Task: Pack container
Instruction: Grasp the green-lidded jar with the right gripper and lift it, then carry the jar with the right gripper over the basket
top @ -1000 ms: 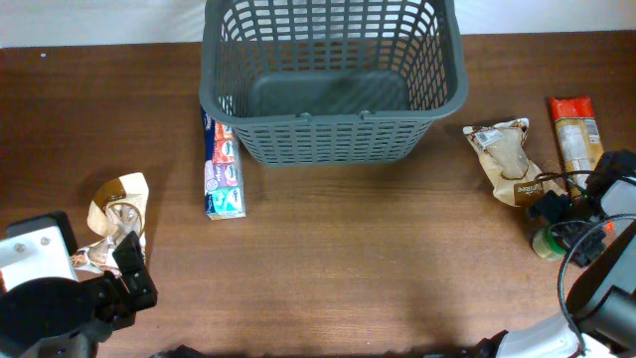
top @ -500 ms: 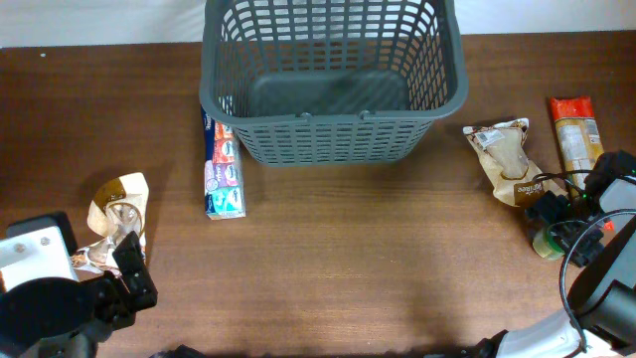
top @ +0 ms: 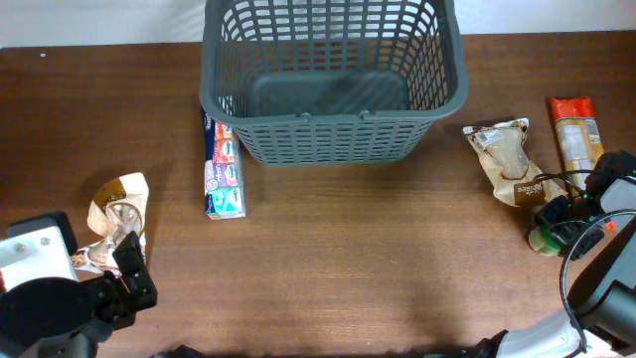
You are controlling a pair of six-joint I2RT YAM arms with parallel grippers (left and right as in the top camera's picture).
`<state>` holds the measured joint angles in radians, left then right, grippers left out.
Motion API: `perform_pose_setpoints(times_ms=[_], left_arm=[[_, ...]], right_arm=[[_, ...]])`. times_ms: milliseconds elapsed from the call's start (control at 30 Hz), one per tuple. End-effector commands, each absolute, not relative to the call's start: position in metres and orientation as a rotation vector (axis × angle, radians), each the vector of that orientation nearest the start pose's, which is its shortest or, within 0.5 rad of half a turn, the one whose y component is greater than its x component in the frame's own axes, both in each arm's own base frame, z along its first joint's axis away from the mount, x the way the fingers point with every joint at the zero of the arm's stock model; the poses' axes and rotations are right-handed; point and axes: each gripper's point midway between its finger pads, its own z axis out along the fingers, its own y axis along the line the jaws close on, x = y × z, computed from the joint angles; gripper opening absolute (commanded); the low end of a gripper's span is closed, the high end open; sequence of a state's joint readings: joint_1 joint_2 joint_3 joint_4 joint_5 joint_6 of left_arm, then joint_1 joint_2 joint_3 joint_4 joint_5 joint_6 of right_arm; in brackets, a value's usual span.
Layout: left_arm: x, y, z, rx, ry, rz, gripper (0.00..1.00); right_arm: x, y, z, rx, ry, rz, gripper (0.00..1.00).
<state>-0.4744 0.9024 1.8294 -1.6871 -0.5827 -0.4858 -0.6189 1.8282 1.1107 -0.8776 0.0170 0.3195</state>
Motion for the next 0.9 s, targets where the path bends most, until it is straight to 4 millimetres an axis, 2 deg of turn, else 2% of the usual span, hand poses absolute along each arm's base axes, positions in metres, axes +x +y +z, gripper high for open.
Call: perform_pose_setpoints(times_ms=[0,33,67,133,300,467,600,700,767,867], left_arm=[[0.145,0.032,0.401,-0.281,2.178,0.16,0.99],[0.145,0.032,0.401,-0.281,2.178,0.16,1.0],[0.145,0.032,0.401,-0.281,2.178,0.16,1.0],[0.145,0.032,0.401,-0.281,2.178,0.16,0.99],[0.145,0.032,0.401,-0.281,2.178,0.16,1.0],[0.145,0.032,0.401,-0.281,2.178,0.161,1.0],[0.145,0.032,0.401,-0.281,2.178,0.161,1.0],[0.145,0.032,0.401,-0.281,2.178,0.161,0.99],[0.145,0.032,0.401,-0.281,2.178,0.16,1.0],[0.145,0.032,0.401,-0.281,2.178,0.16,1.0]], right_arm=[[0.243,-0.174,-0.002,1.448,2.861,0.002,0.43],[0.243,-0.174,-0.001,1.448,2.861,0.002,0.39],[0.244,-0.174,0.0,1.448,2.862,0.003,0.24],[0.245,-0.175,0.004,1.448,2.861,0.002,0.04],[0.253,-0.18,0.02,1.447,2.857,0.003,0.04],[0.272,-0.187,0.053,1.431,2.819,0.045,0.04],[0.297,-0.194,0.102,1.394,2.736,0.098,0.04],[0.318,-0.198,0.15,1.338,2.653,0.152,0.04],[0.33,-0.197,0.19,1.285,2.585,0.199,0.04],[0.349,-0.183,0.257,1.145,2.482,0.286,0.04]])
